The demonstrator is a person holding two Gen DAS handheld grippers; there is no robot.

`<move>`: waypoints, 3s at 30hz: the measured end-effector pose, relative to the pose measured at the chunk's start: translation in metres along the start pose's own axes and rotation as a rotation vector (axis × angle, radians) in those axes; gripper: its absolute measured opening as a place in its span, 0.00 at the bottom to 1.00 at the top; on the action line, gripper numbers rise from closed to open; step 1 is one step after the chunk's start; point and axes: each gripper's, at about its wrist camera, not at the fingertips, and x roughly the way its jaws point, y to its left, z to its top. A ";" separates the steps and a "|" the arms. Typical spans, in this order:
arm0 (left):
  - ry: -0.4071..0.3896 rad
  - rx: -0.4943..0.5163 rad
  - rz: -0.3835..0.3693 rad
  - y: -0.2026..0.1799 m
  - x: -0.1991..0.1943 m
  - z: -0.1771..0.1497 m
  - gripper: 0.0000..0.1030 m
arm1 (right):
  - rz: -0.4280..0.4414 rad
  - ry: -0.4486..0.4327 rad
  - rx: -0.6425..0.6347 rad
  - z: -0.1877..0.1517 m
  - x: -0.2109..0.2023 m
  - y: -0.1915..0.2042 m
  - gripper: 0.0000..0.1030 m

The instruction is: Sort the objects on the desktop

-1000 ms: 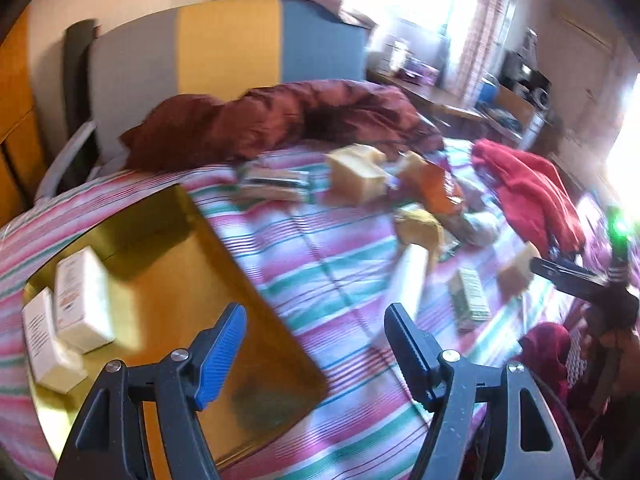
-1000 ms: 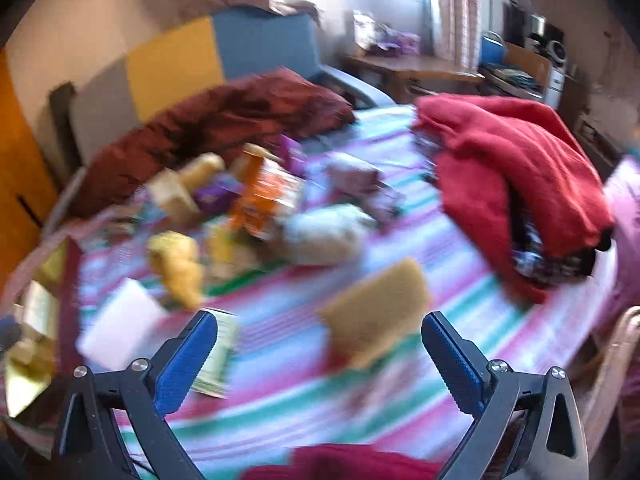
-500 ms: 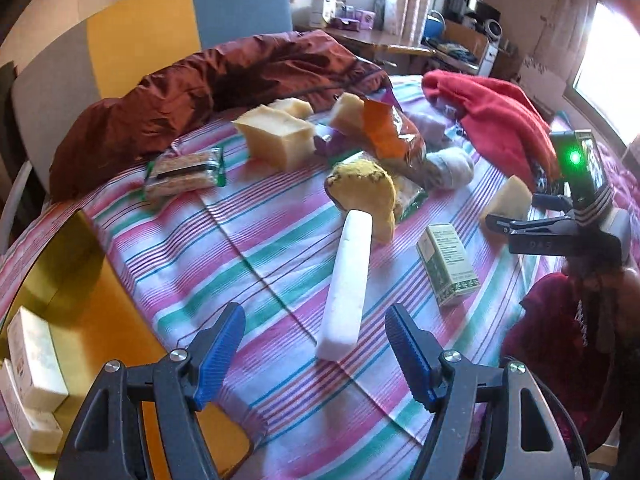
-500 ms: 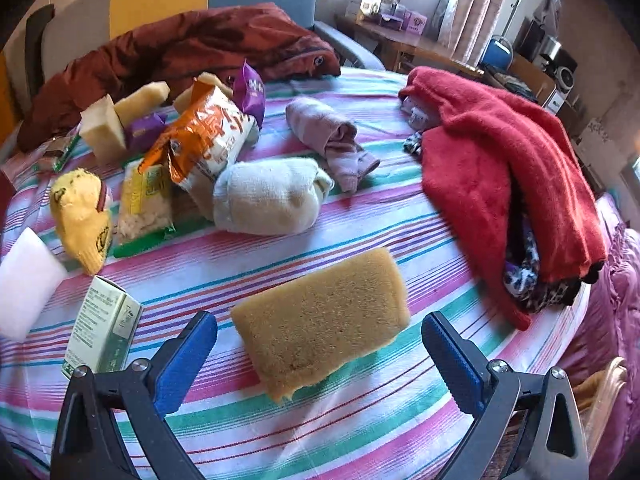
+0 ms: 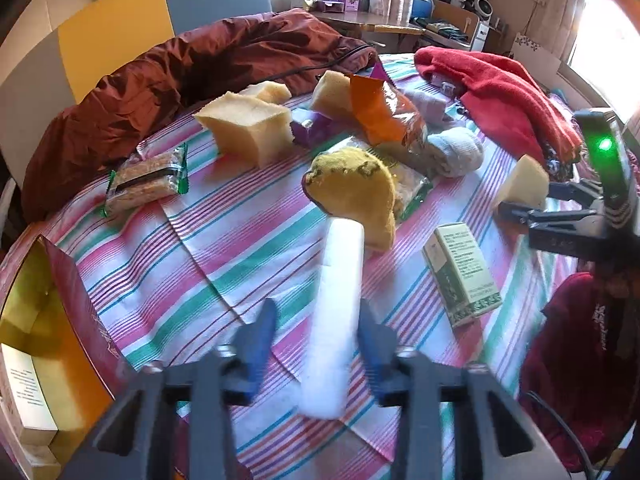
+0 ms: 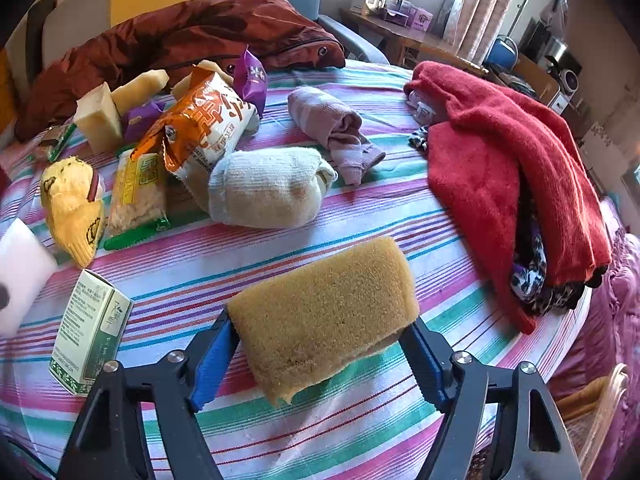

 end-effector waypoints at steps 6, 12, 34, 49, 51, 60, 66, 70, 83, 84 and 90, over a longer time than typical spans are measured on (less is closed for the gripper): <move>-0.039 -0.047 -0.009 0.002 -0.006 -0.005 0.22 | 0.021 -0.058 0.032 0.003 -0.010 -0.006 0.71; -0.103 -0.114 -0.023 0.008 -0.032 -0.010 0.22 | 0.091 -0.159 0.037 0.007 -0.029 -0.004 0.71; -0.295 -0.538 0.146 0.134 -0.150 -0.113 0.22 | 0.462 -0.308 -0.195 0.018 -0.121 0.125 0.71; -0.302 -0.371 0.045 0.113 -0.150 -0.101 0.30 | 0.476 -0.363 -0.210 0.033 -0.151 0.173 0.71; -0.295 -0.274 -0.001 0.087 -0.141 -0.080 0.33 | 0.454 -0.341 -0.147 0.036 -0.146 0.152 0.71; -0.073 0.034 -0.008 -0.007 -0.039 -0.014 0.34 | 0.396 -0.316 -0.014 0.035 -0.132 0.107 0.72; -0.064 -0.004 -0.043 -0.007 -0.028 -0.016 0.18 | 0.376 -0.307 -0.016 0.031 -0.120 0.101 0.72; -0.160 -0.113 -0.061 0.015 -0.069 -0.026 0.17 | 0.385 -0.304 -0.008 0.030 -0.117 0.102 0.72; -0.264 -0.669 0.269 0.168 -0.175 -0.152 0.32 | 0.742 -0.301 -0.343 0.022 -0.162 0.257 0.76; -0.241 -0.705 0.298 0.177 -0.176 -0.164 0.41 | 0.786 -0.296 -0.370 0.020 -0.166 0.274 0.78; -0.219 -0.831 0.363 0.193 -0.183 -0.214 0.52 | 0.901 -0.231 -0.435 0.007 -0.173 0.327 0.93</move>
